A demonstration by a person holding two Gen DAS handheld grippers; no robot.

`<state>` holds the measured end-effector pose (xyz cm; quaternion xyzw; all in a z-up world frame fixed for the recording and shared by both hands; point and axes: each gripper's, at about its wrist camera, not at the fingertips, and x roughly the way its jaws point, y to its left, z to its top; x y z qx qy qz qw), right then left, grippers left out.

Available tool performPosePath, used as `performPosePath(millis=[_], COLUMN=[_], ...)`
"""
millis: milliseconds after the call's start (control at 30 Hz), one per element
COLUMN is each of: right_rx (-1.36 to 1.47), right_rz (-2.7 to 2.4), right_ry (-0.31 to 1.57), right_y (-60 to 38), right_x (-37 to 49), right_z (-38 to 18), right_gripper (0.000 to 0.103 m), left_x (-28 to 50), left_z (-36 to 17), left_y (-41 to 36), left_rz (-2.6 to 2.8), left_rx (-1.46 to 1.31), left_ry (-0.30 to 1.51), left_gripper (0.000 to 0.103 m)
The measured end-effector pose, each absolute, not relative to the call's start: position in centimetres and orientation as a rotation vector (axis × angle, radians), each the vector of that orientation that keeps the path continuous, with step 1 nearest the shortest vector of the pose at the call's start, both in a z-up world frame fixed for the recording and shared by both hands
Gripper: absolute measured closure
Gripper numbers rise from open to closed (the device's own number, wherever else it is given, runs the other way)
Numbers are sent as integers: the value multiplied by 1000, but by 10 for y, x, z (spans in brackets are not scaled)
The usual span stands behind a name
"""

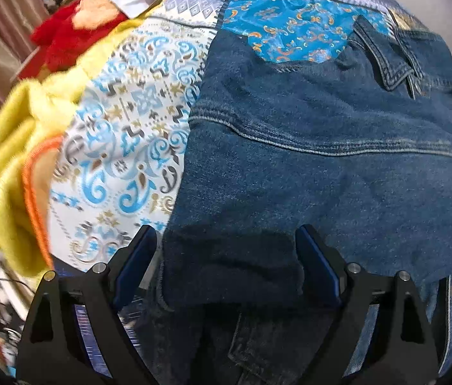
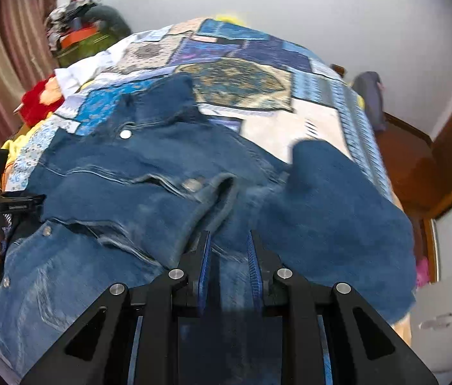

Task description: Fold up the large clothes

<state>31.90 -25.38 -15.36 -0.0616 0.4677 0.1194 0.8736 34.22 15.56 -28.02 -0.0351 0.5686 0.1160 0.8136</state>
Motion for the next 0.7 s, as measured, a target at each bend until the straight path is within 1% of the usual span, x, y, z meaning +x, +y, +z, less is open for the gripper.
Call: performPosePath(millis=[167, 267, 367, 500, 533, 567, 633, 667, 700], right_rx=[-108, -97, -134, -238, -228, -210, -216, -234, -240], right_rz=[192, 158, 102, -3, 7, 21, -20, -66, -98], right_ry=[898, 907, 988, 1145, 1128, 1102, 1090, 1088, 1087], right_y=[-287, -308, -321, -336, -341, -345, -353, -358, -365], right_x=[305, 309, 319, 328, 325, 321, 318, 318, 317], right_z=[-123, -122, -145, -203, -208, -208, -207, -207, -207], right_gripper=[83, 83, 83, 83, 82, 78, 51, 19, 3], left_x=[343, 347, 353, 362, 366, 370, 376, 379, 381], left_z=[-239, -211, -186, -172, -171, -172, -174, -176, -177], left_y=[133, 111, 74, 27, 9, -1, -31, -44, -51], left_rz=[223, 163, 84, -25, -56, -74, -131, -155, -170], left_rx=[40, 49, 68, 102, 125, 139, 172, 184, 193], left_ry=[1149, 1097, 1043, 1014, 1014, 1015, 1023, 1028, 1031], left_gripper=[14, 14, 14, 14, 14, 14, 14, 14, 14])
